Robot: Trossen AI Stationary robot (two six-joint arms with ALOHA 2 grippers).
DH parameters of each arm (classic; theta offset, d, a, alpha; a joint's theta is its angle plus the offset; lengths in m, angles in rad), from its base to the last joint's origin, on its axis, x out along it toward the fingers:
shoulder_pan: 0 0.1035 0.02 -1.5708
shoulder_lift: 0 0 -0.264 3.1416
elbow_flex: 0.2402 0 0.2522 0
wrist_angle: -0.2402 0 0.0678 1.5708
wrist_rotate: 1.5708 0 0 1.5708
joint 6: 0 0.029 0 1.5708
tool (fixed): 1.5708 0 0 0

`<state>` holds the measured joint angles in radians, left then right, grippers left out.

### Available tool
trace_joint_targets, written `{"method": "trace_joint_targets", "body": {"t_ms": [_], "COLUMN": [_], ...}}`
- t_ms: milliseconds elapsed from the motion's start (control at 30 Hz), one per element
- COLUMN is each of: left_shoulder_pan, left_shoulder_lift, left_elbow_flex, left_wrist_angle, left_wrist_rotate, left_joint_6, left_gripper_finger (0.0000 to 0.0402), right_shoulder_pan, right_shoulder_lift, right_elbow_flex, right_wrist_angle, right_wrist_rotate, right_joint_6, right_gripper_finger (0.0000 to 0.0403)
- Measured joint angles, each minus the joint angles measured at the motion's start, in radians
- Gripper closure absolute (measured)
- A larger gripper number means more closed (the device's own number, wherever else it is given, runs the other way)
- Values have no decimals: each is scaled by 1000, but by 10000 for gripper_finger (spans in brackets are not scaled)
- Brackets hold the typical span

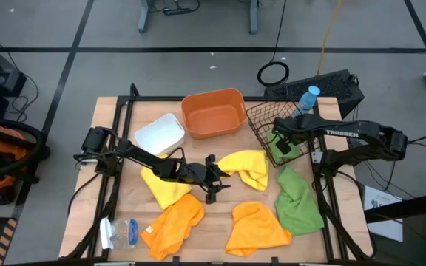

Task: Sort microfiber towel by color & place in baskets
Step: Put the left green towel into the wire basket

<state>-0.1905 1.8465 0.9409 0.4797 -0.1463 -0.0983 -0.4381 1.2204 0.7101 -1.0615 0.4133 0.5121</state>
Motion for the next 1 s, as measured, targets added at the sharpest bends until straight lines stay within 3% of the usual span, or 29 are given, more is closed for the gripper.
{"method": "trace_joint_targets", "body": {"t_ms": [533,767,1000], "left_shoulder_pan": [-2,-2,-2], "left_shoulder_lift": [0,0,0], "left_elbow_flex": [0,0,0], "left_wrist_angle": [-1,-1,-1], "left_wrist_rotate": [7,15,14], "left_joint_6": [0,-1,-1], "left_gripper_finger": [210,210,210], "right_shoulder_pan": [0,1,12], "right_shoulder_lift": [168,105,-57], "right_elbow_flex": [0,0,0], "right_wrist_angle": [36,25,19], "right_wrist_rotate": [-27,-27,-33], "right_joint_6": [-28,-41,-36], "right_gripper_finger": [403,403,403]}}
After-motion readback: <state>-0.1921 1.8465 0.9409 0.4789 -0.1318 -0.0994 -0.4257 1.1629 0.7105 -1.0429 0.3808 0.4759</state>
